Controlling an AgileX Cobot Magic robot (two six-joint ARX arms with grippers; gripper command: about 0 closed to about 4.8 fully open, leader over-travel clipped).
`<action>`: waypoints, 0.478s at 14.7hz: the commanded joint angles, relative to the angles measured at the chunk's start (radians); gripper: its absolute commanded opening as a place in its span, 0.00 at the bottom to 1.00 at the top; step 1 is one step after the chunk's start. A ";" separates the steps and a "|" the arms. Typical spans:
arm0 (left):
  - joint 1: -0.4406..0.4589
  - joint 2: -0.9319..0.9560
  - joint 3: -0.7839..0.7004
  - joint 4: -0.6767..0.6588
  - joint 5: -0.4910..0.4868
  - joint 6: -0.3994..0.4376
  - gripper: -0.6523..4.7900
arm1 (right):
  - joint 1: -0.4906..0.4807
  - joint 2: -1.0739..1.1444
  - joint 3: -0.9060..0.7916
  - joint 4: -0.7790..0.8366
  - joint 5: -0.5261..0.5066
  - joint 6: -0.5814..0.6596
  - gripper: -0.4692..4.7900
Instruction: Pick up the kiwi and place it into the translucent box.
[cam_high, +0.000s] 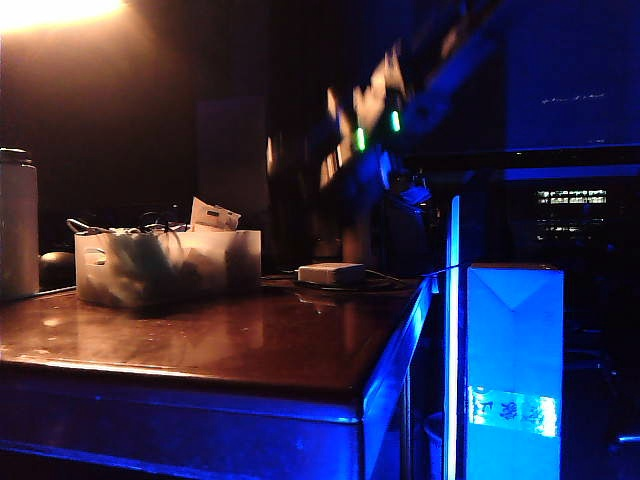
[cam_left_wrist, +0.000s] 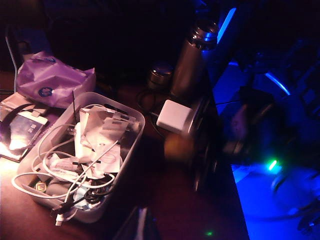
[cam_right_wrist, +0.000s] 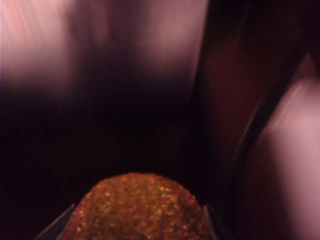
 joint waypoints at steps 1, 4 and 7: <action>0.000 -0.003 0.005 0.026 0.004 0.005 0.11 | 0.015 -0.015 0.148 0.056 -0.006 0.002 0.70; 0.000 -0.002 0.005 0.039 0.004 0.004 0.11 | 0.063 -0.005 0.176 0.251 -0.028 0.013 0.70; 0.000 -0.002 0.005 0.027 0.005 0.004 0.11 | 0.149 0.058 0.177 0.363 -0.024 0.012 0.71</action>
